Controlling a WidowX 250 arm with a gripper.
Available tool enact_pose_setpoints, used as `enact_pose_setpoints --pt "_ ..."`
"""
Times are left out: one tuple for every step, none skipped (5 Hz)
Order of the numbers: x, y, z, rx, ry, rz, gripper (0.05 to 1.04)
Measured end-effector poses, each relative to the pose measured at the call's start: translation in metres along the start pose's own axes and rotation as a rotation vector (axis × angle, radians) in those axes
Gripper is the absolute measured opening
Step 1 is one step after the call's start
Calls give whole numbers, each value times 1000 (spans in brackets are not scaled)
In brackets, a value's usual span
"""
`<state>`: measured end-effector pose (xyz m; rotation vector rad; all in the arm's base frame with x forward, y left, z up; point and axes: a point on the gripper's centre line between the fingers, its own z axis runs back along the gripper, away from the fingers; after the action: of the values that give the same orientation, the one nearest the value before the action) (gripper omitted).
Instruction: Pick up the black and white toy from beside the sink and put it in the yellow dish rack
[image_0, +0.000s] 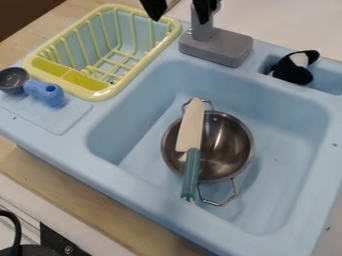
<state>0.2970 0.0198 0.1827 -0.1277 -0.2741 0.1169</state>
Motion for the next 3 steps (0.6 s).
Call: enact_pose_setpoints --pt "-4 1 -7 1 26 9 997" --pt "-14 -13 2 25 -19 -15 997" --pt "-31 -29 14 39 -56 -42 997"
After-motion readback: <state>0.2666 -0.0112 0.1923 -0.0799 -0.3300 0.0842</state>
